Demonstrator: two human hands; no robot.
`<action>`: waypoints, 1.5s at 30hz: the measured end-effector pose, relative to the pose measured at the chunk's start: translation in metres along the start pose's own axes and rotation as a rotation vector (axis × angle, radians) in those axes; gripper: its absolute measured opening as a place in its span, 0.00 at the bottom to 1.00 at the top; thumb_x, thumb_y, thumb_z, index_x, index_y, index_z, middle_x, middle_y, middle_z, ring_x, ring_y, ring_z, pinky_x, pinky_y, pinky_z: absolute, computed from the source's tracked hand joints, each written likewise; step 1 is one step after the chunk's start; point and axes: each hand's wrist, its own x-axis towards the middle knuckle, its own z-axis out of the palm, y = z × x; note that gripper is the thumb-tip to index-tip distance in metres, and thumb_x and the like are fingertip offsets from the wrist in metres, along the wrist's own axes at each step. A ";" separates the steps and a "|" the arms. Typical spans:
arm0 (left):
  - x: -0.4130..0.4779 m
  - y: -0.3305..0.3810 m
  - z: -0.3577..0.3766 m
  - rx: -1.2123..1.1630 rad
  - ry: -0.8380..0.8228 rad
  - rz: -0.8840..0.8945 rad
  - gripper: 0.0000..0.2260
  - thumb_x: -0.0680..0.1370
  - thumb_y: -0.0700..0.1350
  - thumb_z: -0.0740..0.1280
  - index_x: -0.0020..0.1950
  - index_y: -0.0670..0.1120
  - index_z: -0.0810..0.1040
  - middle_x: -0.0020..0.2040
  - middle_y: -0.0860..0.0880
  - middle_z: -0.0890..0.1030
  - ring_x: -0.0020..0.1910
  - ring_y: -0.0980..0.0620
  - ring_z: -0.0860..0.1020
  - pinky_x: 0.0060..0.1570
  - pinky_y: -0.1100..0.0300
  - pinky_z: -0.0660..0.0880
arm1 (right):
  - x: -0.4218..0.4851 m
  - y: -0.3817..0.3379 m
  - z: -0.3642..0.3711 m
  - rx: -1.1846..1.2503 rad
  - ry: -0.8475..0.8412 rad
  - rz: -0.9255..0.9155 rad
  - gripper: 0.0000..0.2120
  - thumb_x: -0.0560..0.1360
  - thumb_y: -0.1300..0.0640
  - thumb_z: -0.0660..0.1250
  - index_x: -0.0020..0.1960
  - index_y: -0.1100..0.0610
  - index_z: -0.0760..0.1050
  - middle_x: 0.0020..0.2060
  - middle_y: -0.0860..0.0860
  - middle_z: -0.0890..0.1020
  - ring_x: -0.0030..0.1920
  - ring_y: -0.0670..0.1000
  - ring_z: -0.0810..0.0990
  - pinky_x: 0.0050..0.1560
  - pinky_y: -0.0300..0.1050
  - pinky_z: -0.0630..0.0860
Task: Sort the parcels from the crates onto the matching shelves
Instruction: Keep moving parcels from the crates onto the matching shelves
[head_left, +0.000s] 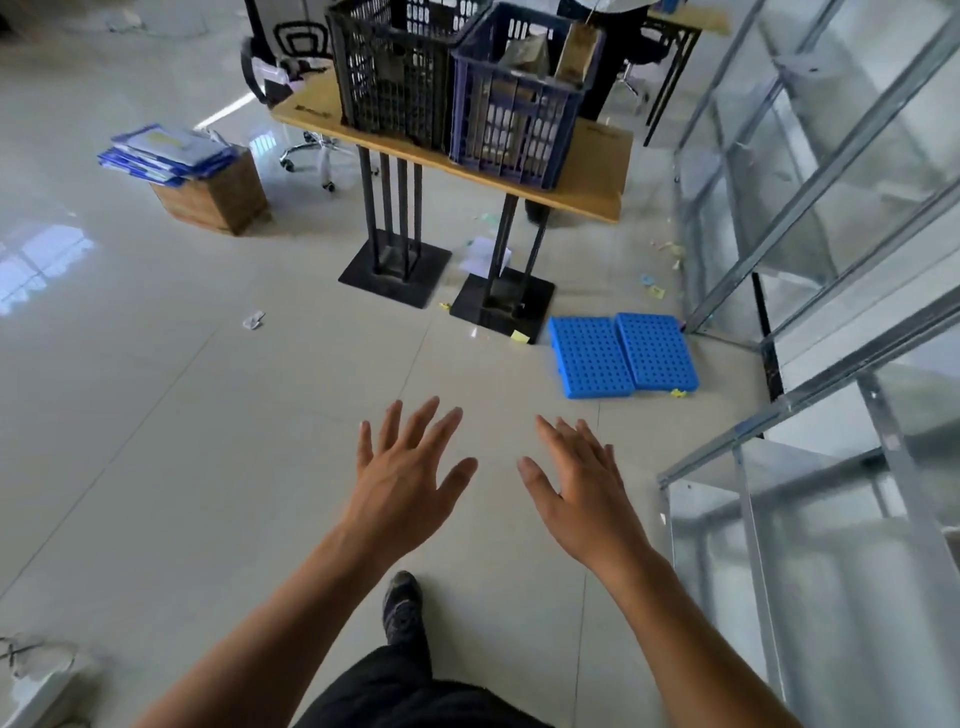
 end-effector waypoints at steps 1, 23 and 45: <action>0.021 -0.004 -0.007 0.003 0.004 0.024 0.33 0.78 0.71 0.43 0.83 0.62 0.51 0.84 0.55 0.51 0.83 0.46 0.41 0.79 0.38 0.39 | 0.018 -0.003 -0.006 0.007 0.014 0.008 0.33 0.82 0.34 0.48 0.84 0.45 0.52 0.84 0.50 0.57 0.84 0.50 0.45 0.83 0.55 0.43; 0.431 0.004 -0.070 0.121 0.034 0.076 0.30 0.81 0.69 0.46 0.82 0.63 0.48 0.84 0.55 0.49 0.82 0.46 0.37 0.78 0.41 0.35 | 0.391 0.048 -0.093 0.075 0.135 0.049 0.38 0.79 0.30 0.42 0.84 0.46 0.54 0.84 0.51 0.57 0.84 0.53 0.47 0.83 0.59 0.45; 0.771 -0.012 -0.159 -0.005 0.170 0.097 0.33 0.79 0.72 0.45 0.82 0.60 0.54 0.84 0.55 0.51 0.83 0.48 0.39 0.78 0.44 0.37 | 0.739 0.030 -0.223 0.079 0.259 -0.006 0.34 0.81 0.34 0.50 0.84 0.45 0.55 0.83 0.49 0.59 0.84 0.52 0.50 0.81 0.62 0.56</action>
